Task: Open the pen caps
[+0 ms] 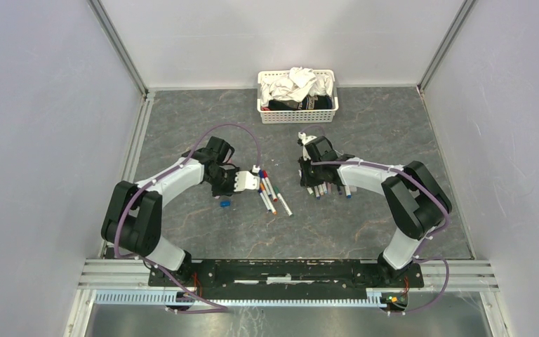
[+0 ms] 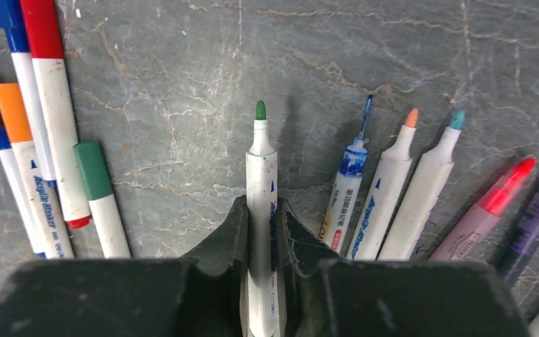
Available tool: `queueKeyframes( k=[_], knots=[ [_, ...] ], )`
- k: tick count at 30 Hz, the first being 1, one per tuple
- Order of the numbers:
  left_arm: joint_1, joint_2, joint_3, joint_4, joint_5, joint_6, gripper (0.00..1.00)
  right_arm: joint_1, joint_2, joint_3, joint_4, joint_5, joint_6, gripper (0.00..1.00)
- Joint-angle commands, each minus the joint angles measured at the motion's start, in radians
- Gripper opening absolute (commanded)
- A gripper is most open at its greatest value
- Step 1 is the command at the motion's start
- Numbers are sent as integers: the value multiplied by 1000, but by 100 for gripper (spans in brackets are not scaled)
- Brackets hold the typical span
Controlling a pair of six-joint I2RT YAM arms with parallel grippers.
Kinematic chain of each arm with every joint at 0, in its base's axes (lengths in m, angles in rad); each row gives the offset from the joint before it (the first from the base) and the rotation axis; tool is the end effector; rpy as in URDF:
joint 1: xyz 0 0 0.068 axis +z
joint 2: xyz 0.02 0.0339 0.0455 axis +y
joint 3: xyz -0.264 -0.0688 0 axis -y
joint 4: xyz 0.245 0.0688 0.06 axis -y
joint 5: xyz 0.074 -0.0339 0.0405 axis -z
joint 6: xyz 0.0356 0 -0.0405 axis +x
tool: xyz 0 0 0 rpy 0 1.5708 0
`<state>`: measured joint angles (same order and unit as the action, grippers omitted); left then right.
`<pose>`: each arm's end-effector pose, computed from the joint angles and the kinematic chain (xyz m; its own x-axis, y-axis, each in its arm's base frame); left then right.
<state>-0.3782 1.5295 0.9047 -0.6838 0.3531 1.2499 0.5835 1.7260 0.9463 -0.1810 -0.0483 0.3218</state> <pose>0.2471 -0.1114 0.1789 0.1247 0.9086 -0.3987 0.9873 -0.0738 0.1406 0.2828 0.1888 0.1549 -0.8302 -0.1696 -0.5310 -0.3276 0.9191 0.2187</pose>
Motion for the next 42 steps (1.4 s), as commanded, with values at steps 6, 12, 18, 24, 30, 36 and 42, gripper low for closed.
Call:
queueKeyframes(
  k=[6, 12, 18, 24, 30, 36, 42],
  knots=[
    [-3, -34, 67, -5, 50, -107, 57, 5, 5, -64, 24, 133, 20, 29],
    [-3, -62, 183, -75, 91, -158, 79, 10, -40, -80, 28, 118, 33, 31],
    [-3, -95, 381, -169, 105, -271, 100, 60, -156, -64, 19, 197, 11, 33],
    [-4, -162, 517, -253, 51, -328, 100, 182, -184, -60, 20, 190, -27, 43],
    [2, -248, 493, -189, 3, -429, 100, 257, -114, -63, 54, 127, -52, 43],
    [1, -234, 565, -268, 31, -450, 100, 289, -54, -51, 52, 111, -65, 44],
    [2, -238, 582, -274, 67, -471, 100, 289, -26, -64, 57, 121, -69, 46]
  ],
)
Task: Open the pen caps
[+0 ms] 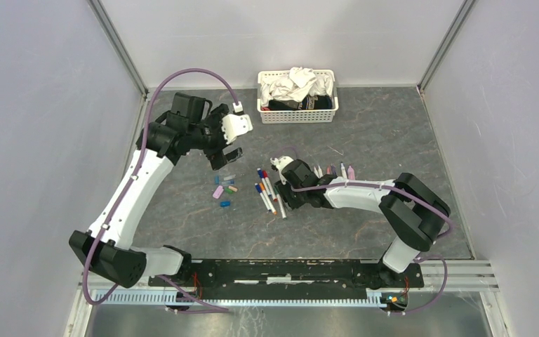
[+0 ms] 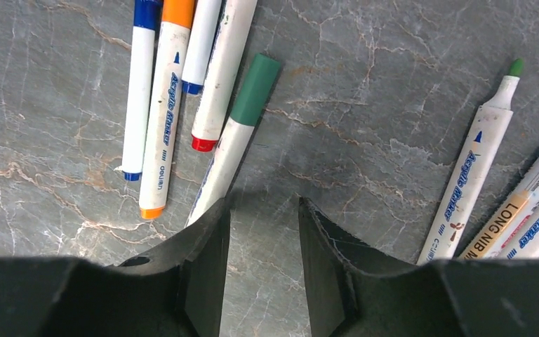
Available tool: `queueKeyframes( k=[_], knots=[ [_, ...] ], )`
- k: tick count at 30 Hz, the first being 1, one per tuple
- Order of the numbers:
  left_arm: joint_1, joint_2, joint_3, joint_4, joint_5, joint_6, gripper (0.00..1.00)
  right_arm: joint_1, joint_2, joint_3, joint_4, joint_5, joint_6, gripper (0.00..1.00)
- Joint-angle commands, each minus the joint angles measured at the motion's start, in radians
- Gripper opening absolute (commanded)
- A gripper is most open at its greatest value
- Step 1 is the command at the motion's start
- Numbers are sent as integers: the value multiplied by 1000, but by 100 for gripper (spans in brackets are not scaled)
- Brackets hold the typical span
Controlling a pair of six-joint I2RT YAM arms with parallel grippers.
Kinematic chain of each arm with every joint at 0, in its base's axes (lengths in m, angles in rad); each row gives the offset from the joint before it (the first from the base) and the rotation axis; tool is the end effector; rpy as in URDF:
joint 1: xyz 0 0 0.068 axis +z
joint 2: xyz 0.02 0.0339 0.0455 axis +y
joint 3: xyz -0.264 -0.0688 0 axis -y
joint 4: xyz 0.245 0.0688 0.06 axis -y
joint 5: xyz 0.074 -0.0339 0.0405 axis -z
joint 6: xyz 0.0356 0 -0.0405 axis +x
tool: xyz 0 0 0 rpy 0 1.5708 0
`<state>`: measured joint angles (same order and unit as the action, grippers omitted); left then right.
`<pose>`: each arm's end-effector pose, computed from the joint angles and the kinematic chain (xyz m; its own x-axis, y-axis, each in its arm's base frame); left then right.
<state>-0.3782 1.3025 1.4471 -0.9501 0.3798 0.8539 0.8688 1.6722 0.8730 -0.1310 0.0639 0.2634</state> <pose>0.2349 -0.1075 0.3855 -0.0019 0.7541 -0.6567 0.8874 0.3040 0.3466 0.2123 0.2475 0.1546 -0.6918 -0.4157 -0.5904 -0.5771 0.8097 0.1062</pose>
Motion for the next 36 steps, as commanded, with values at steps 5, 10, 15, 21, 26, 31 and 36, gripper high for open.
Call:
queueKeyframes(
  k=[5, 10, 15, 21, 26, 31, 36],
  knots=[
    [2, -12, 39, 19, 22, -105, 100, 5, -24, 32, -38, 128, 8, 47],
    [1, -37, 6, 75, 22, -130, 100, 15, -92, 52, -39, 139, 51, 51],
    [2, -65, -63, 144, -64, -145, 100, 62, -86, 60, -22, 93, 66, 53],
    [1, -62, -56, 153, -133, -145, 100, 87, -31, 61, -5, 69, 73, 53],
    [10, -108, -55, 234, -177, -173, 100, 86, 2, 55, -5, 76, 62, 48],
    [13, -97, -32, 222, -214, -187, 100, 87, 25, 32, -2, 99, 51, 39],
    [12, -72, 11, 152, -194, -158, 100, 88, 16, -9, 0, 156, 32, 26]
  ],
)
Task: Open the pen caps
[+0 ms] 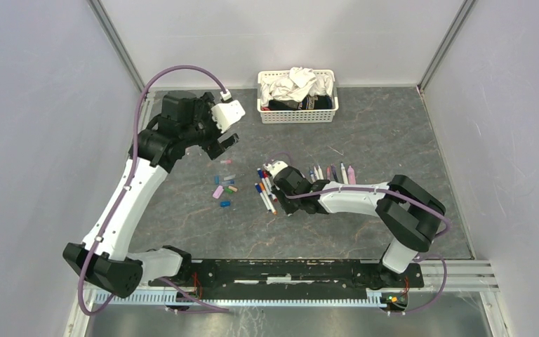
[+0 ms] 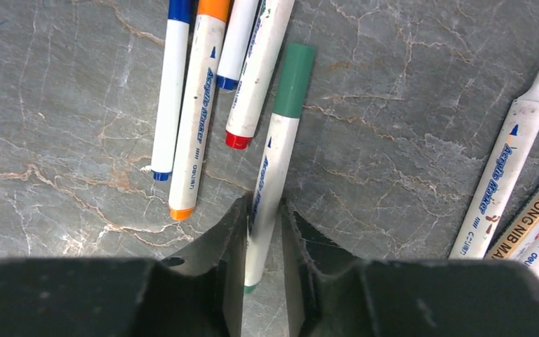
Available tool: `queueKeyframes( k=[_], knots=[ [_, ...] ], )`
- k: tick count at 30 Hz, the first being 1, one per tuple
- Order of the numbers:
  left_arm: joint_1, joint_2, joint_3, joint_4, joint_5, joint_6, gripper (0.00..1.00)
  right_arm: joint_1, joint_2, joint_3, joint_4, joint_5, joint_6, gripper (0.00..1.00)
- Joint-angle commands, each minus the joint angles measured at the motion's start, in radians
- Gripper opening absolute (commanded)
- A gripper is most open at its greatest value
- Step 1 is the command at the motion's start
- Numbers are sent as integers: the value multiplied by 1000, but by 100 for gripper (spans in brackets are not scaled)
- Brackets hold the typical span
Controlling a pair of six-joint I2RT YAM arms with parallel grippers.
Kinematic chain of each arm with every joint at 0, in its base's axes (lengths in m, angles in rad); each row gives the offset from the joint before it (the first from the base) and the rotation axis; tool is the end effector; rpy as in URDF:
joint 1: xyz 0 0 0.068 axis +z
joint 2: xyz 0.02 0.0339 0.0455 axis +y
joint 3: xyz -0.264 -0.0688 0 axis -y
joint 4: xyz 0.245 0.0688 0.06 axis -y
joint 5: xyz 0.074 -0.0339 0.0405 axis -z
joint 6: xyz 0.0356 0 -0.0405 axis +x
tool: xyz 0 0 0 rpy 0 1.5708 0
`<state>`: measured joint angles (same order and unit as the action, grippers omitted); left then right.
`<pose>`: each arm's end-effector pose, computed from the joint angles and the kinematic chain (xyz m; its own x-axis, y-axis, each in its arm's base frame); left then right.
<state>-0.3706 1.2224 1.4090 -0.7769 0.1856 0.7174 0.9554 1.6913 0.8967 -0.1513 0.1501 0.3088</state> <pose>0.2307 -0.0967 0.4054 -0.0630 0.7177 -0.6935 0.7170 0.5159 0.4688 0.1949 0.2664 0.1542 -0.6761 -0.4357 -0.5942 -0.5788 0.8131 0.0623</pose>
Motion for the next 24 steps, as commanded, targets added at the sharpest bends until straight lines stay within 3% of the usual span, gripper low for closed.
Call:
queueKeyframes(
  k=[1, 3, 4, 8, 13, 24],
  knots=[
    [4, 0, 45, -6, -3, -19, 100, 1, -12, -40, 24, 82, -19, 21],
    [5, -27, 27, 31, -14, -17, 100, 1, -29, -48, 26, 107, -34, 2],
    [5, -38, 20, 53, -25, -21, 100, 1, -29, -45, 18, 117, -44, 0],
    [6, -54, -2, 106, -89, -27, 100, 0, -11, -14, -18, 135, -81, 0],
    [6, -36, -45, 28, -49, 17, 100, -7, 11, 20, -46, 144, -52, 0],
    [3, 10, -248, -87, 247, 125, 100, -20, -76, 146, -143, 167, -74, 0]
  ],
)
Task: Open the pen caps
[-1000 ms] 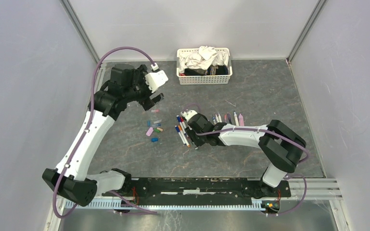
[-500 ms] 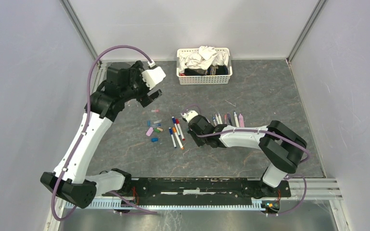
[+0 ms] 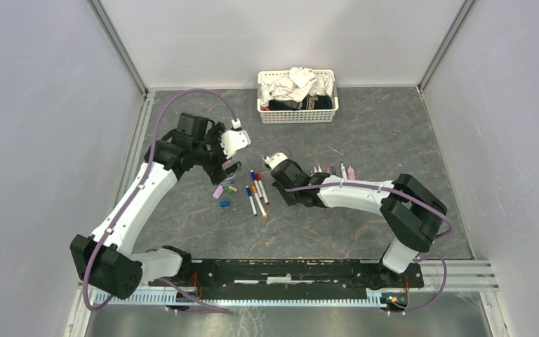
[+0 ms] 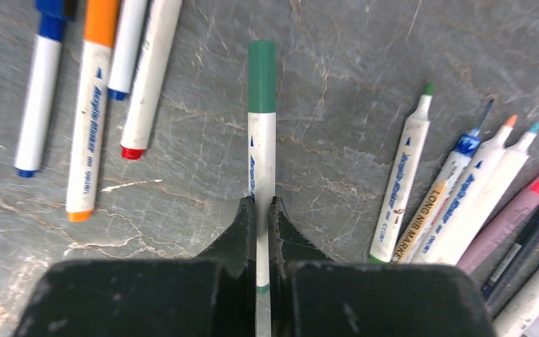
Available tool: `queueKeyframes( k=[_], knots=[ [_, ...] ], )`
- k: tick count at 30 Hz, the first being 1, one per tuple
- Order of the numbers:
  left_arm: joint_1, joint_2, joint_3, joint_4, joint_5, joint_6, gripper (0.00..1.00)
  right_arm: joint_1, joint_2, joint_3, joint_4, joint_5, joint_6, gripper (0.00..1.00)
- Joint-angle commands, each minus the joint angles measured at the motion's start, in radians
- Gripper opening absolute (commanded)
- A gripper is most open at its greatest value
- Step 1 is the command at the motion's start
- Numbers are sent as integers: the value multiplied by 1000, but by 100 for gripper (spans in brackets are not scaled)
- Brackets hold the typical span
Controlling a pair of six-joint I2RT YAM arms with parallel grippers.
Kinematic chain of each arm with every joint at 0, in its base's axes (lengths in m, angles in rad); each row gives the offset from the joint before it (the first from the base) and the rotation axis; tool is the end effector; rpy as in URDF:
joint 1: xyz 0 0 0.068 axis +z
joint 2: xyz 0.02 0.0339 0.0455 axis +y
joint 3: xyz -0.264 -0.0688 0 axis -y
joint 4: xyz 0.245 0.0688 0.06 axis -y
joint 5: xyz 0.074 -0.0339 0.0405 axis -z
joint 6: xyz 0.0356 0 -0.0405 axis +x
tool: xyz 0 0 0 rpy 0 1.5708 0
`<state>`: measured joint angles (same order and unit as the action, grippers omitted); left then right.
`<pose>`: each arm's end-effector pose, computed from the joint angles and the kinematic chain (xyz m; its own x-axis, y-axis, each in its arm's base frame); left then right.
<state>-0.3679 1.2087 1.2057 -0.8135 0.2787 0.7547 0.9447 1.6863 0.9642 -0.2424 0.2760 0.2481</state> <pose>0.2258 -0.0975 0.3408 -0.1381 0.7591 -0.6362 0.8458 0.4246 0.3231 0.2045 0.2663 0.1699 -0.6359 -0.4762 -0.6074 -0.5493 0.8320 -0.0772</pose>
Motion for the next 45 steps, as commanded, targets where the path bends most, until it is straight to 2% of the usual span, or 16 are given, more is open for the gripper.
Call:
queueKeyframes(
  k=[1, 7, 11, 16, 22, 28, 34, 39, 41, 44, 45],
  knots=[
    [-1, 28, -63, -52, 175, 103, 100, -14, -88, 88, -57, 23, -17, 0],
    [-45, 4, -148, -59, 246, 233, 100, -63, -163, 139, -95, -272, -35, 0],
    [-114, -22, -172, -59, 245, 295, 100, -93, -153, 183, -152, -573, -53, 0],
    [-150, -6, -169, -73, 270, 349, 100, -115, -140, 142, -110, -910, -15, 0],
    [-168, 15, -153, -143, 318, 428, 93, -118, -113, 105, -23, -1110, 43, 0],
    [-196, 15, -141, -236, 353, 499, 73, -132, -70, 117, 39, -1189, 113, 0],
    [-216, 7, -160, -255, 320, 526, 45, -143, -36, 142, 47, -1208, 142, 0],
    [-227, 11, -158, -263, 322, 531, 33, -142, -28, 134, 99, -1216, 187, 0],
    [-234, 16, -156, -265, 318, 534, 24, -142, -27, 127, 129, -1219, 213, 1],
    [-246, 24, -152, -265, 299, 529, 3, -142, -23, 103, 200, -1218, 265, 20],
    [-247, 26, -149, -264, 295, 527, 2, -139, -21, 95, 222, -1218, 282, 26]
  ],
)
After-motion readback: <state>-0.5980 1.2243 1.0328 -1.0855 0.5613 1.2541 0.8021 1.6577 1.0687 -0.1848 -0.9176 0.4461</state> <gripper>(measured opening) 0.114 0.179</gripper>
